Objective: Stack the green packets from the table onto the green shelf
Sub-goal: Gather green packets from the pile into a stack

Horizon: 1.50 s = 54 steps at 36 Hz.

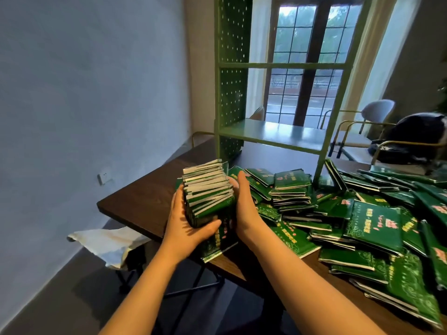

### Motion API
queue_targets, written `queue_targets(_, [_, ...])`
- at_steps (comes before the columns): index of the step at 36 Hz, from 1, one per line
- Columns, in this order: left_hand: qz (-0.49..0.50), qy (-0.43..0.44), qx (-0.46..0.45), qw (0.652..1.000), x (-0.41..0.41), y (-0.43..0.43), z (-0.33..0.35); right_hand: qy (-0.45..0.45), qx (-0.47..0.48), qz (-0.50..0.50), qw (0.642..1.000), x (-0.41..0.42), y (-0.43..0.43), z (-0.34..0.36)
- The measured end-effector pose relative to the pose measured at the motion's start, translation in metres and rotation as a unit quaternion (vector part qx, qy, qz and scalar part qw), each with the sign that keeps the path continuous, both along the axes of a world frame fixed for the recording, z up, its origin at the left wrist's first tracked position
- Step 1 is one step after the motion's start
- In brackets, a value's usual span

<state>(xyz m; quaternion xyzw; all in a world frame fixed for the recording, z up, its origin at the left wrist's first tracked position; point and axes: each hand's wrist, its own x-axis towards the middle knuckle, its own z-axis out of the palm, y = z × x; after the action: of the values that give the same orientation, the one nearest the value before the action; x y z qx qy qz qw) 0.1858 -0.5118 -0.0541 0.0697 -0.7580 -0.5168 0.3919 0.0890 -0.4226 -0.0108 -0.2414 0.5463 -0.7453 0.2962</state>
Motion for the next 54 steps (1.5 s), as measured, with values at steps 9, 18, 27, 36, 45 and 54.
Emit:
queue_targets(9, [-0.043, 0.018, 0.101, 0.994, -0.002, 0.014, -0.013, 0.025, 0.043, 0.091, 0.995, -0.021, 0.001, 0.025])
queue_targets(18, [-0.008, 0.04, 0.11, 0.993, -0.004, 0.016, -0.017, 0.05, 0.129, 0.087, 0.987, -0.029, -0.015, 0.048])
queue_targets(27, [0.01, 0.019, 0.09, 0.996, -0.001, 0.016, -0.016, 0.177, 0.155, 0.054, 0.97, -0.029, -0.025, 0.052])
queue_targets(36, [-0.01, 0.001, 0.11, 0.994, -0.003, 0.018, -0.016, 0.208, 0.218, 0.083, 0.95, -0.035, -0.031, 0.051])
queue_targets(45, [0.024, -0.023, 0.116, 0.993, -0.005, 0.014, -0.018, 0.032, 0.115, 0.111, 0.987, -0.03, -0.026, 0.046])
queue_targets(54, [0.001, -0.033, 0.088, 0.996, -0.011, 0.0, -0.005, -0.049, 0.086, 0.06, 0.993, -0.024, -0.015, 0.04])
